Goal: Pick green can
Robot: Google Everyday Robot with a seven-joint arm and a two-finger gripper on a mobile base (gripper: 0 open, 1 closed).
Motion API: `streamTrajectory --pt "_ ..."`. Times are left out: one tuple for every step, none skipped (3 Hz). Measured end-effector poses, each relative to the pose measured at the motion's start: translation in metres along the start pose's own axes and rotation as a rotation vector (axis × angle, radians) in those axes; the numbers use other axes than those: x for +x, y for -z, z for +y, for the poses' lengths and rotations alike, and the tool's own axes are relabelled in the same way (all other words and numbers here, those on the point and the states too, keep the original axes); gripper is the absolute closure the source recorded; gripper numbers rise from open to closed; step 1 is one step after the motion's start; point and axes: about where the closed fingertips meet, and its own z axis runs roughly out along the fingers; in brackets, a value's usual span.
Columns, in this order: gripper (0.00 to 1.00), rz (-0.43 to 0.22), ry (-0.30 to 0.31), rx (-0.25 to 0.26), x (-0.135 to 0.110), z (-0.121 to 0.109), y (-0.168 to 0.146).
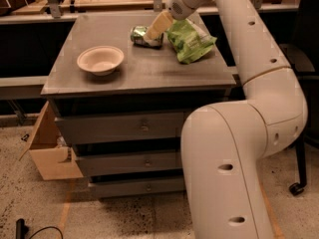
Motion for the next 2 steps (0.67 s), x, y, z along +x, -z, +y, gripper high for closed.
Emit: streamTrajectory --pt "0.0 -0.008 0.001 -0.006 -0.013 0.004 -0.031" --pt "0.0 0.0 0.004 -0.015 -0.016 0.008 -0.055"
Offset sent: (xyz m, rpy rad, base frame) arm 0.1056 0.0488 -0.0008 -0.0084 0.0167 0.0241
